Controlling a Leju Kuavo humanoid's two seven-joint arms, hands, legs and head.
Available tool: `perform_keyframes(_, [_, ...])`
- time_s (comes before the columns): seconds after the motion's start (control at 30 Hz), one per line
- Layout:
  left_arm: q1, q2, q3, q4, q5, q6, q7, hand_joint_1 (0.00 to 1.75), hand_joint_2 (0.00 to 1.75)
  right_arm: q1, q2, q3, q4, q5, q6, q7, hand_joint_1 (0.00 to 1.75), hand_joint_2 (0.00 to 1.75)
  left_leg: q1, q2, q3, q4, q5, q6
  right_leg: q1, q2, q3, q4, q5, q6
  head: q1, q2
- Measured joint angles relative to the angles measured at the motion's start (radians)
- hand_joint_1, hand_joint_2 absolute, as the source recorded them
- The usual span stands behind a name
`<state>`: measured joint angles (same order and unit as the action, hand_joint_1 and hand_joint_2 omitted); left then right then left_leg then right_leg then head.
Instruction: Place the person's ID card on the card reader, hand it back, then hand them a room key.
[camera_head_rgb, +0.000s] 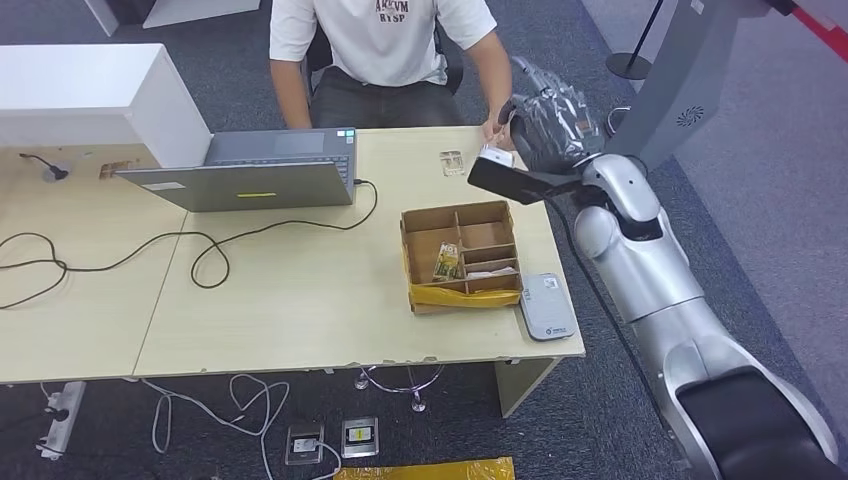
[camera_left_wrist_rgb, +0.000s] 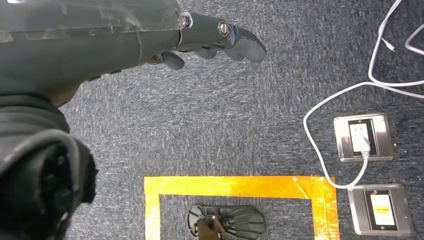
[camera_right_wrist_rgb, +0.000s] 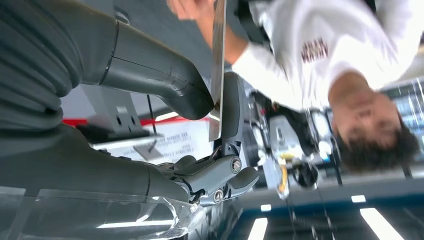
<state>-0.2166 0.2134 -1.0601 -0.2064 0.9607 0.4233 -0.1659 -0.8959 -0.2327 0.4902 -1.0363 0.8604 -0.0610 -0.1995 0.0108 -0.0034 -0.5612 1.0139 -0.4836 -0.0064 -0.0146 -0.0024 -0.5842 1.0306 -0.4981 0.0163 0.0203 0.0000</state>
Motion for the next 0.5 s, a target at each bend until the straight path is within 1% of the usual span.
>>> perform_keyframes(0.13, [-0.009, -0.002, 0.000, 0.000, -0.007, 0.004, 0.000, 0.00, 0.00, -0.111, 0.001, -0.001, 0.049, -0.006, -0.001, -0.032, 1.75, 1.75, 0.000, 0.000, -0.001, 0.000, 0.000, 0.000, 0.000, 0.000, 0.000, 0.000, 0.000, 0.000, 0.000, 0.000])
perform_keyframes(0.23, [-0.014, -0.002, 0.000, 0.000, -0.016, 0.001, 0.000, 0.00, 0.00, -0.190, 0.014, 0.002, 0.120, -0.008, -0.004, -0.069, 1.75, 1.75, 0.000, 0.000, -0.001, 0.000, 0.000, 0.000, 0.000, 0.000, 0.000, 0.000, 0.000, 0.000, 0.000, 0.000])
perform_keyframes(0.37, [-0.016, 0.000, 0.000, 0.000, -0.029, -0.017, -0.001, 0.00, 0.00, -0.276, 0.055, 0.007, 0.255, 0.010, -0.004, -0.093, 1.75, 1.75, 0.000, 0.000, -0.001, 0.000, 0.000, 0.000, 0.000, 0.000, 0.000, 0.000, 0.000, 0.000, 0.000, 0.000])
perform_keyframes(0.5, [-0.018, 0.007, 0.000, 0.000, -0.041, -0.031, -0.001, 0.00, 0.00, -0.334, 0.101, 0.019, 0.374, 0.042, 0.025, -0.078, 1.75, 1.75, 0.000, -0.001, -0.001, 0.000, 0.000, 0.000, 0.000, -0.001, 0.000, 0.001, 0.000, 0.000, 0.000, 0.000])
